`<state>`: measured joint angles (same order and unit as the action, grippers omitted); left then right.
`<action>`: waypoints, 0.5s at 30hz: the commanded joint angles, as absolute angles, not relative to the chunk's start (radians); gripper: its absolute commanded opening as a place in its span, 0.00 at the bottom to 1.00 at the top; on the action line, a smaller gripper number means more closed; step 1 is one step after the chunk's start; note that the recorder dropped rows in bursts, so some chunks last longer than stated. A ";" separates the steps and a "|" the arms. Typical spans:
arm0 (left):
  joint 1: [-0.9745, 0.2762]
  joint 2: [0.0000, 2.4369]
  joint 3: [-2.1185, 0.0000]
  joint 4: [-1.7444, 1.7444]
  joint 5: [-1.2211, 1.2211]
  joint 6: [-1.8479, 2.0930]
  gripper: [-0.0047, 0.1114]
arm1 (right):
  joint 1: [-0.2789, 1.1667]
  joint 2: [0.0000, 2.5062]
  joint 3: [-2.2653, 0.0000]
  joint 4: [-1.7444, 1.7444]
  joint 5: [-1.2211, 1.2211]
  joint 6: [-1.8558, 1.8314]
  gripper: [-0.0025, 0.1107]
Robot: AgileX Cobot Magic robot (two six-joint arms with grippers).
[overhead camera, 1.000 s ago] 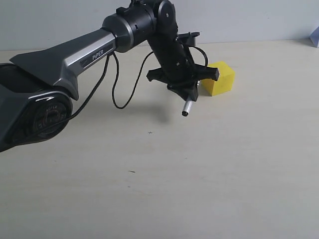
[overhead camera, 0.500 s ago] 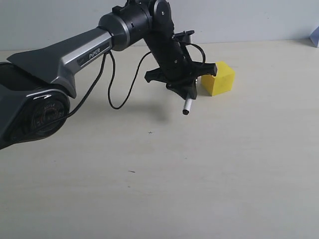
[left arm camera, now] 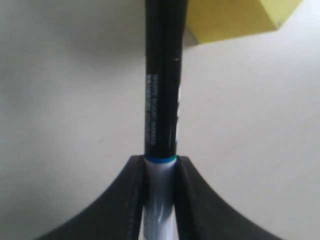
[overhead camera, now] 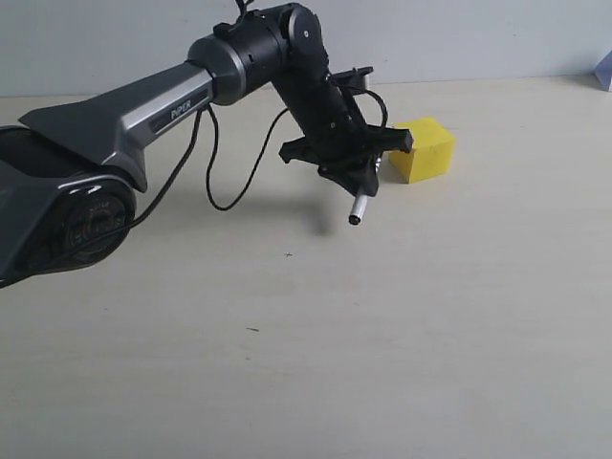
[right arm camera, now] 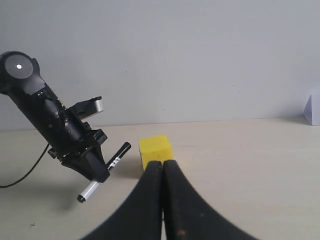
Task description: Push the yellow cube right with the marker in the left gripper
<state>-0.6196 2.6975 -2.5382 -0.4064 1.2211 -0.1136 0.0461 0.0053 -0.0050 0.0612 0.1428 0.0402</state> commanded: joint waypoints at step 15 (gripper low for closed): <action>-0.615 2.667 -2.549 -0.426 1.146 -0.189 0.04 | 0.047 0.000 0.000 0.061 0.134 0.039 0.02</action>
<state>-0.6154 2.6753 -2.5421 -0.4110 1.1678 -0.1576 0.0461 0.0053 -0.0050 0.0612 0.1428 0.0402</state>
